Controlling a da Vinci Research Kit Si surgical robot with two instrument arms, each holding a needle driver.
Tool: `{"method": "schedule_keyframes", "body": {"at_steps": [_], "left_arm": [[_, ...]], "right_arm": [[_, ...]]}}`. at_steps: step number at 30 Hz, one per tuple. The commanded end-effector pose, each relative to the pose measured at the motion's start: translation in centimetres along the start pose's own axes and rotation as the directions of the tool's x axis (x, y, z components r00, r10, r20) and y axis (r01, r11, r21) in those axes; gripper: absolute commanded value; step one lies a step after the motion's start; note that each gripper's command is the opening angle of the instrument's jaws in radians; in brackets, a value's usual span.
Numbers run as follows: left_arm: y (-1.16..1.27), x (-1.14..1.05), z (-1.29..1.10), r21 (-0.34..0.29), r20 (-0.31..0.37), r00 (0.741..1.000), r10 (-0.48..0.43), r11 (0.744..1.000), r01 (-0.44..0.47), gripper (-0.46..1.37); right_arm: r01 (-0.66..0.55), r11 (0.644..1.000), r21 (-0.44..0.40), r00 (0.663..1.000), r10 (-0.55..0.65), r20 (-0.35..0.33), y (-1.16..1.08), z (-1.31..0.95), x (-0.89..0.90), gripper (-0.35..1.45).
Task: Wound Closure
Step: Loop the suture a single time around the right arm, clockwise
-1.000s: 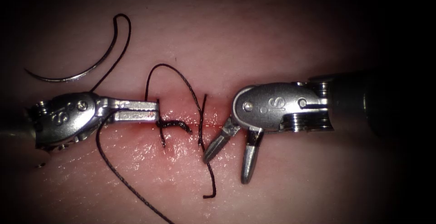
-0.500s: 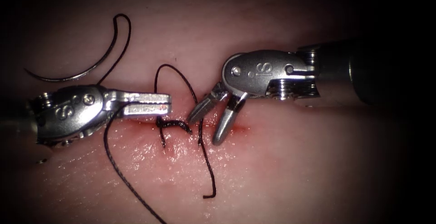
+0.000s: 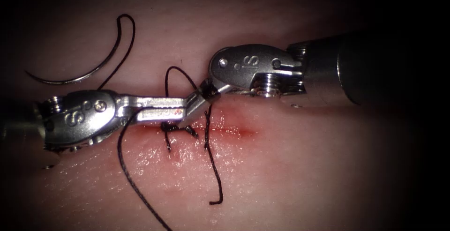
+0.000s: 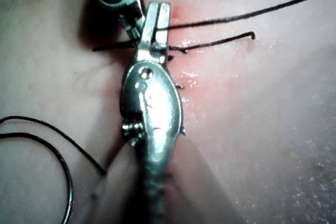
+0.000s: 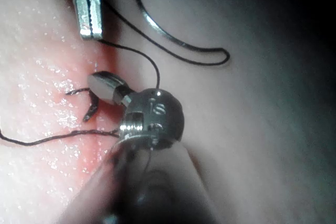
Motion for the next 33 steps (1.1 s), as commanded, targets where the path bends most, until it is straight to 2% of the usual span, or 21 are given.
{"method": "schedule_keyframes", "body": {"at_steps": [1, 9, 20, 27, 33], "left_arm": [[0.00, -0.01, 0.00, -0.001, -0.001, 1.000, 0.001, 1.000, -0.001, -0.35], [0.10, -0.12, 0.03, 0.015, -0.003, 1.000, 0.012, 1.000, -0.012, -0.35], [0.15, -0.24, 0.20, 0.031, -0.008, 0.999, 0.032, 0.999, -0.032, -0.35], [0.10, -0.24, 0.27, 0.066, -0.048, 0.998, 0.047, 0.997, -0.044, -0.35], [0.13, -0.34, 0.26, 0.102, -0.048, 0.999, 0.024, 0.995, -0.019, -0.35]], "right_arm": [[0.004, 1.000, -0.021, 1.000, -0.004, -0.005, 0.02, 0.01, 0.01, -0.35], [0.015, 0.995, -0.096, 0.997, -0.022, -0.072, 0.15, 0.06, 0.02, -0.35], [-0.015, 0.971, -0.238, 0.979, -0.034, -0.199, 0.23, 0.14, -0.09, -0.35], [-0.051, 0.949, -0.312, 0.945, -0.056, -0.324, 0.12, 0.10, -0.12, -0.35], [-0.074, 0.936, -0.345, 0.891, -0.093, -0.444, 0.11, 0.16, -0.12, -0.35]]}}
